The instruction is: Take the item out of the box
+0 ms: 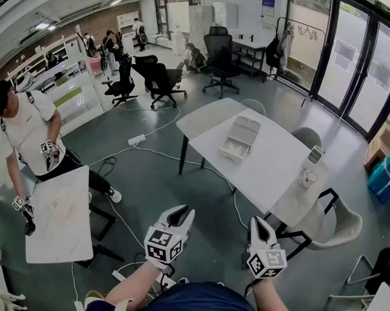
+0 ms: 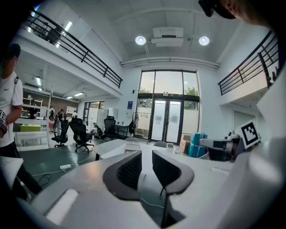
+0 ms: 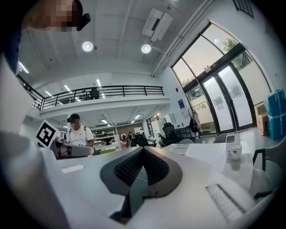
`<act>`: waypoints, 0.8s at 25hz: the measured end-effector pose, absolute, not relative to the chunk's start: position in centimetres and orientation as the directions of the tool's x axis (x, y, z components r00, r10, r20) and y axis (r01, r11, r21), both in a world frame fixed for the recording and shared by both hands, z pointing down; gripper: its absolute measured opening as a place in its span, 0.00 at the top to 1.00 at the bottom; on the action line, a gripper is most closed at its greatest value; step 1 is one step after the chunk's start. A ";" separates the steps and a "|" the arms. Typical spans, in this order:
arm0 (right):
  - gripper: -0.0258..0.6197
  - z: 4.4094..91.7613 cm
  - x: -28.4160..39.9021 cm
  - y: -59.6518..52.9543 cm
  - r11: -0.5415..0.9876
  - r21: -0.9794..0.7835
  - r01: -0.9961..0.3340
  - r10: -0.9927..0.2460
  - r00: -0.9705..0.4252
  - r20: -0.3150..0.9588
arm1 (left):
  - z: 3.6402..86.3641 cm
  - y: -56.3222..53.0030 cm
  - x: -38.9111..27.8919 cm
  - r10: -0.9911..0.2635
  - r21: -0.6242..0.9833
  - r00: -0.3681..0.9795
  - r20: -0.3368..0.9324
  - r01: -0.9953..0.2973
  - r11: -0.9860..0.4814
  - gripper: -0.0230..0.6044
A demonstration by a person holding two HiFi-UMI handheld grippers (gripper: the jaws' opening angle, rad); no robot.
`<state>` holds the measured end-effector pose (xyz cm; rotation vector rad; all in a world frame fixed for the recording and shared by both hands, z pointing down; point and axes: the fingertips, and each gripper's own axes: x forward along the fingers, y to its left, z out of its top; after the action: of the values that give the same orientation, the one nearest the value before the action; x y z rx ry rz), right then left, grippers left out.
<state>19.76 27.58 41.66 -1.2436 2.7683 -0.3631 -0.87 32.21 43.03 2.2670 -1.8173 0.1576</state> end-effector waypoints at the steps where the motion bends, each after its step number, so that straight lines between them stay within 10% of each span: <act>1: 0.96 41.7 19.8 27.4 0.641 -0.251 -0.726 -0.746 -0.666 0.021 | 43.0 32.2 -0.8 -0.947 0.112 0.225 0.228 -0.973 -0.204 0.84; 20: 0.96 42.9 22.5 23.8 0.685 -0.271 -0.676 -0.696 -0.718 0.030 | 44.7 31.1 2.4 -0.951 0.109 0.158 0.265 -0.985 -0.133 0.84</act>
<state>22.52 23.77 42.95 -1.1471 2.8142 -0.4068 2.38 31.12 44.68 2.1801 -1.8764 0.1915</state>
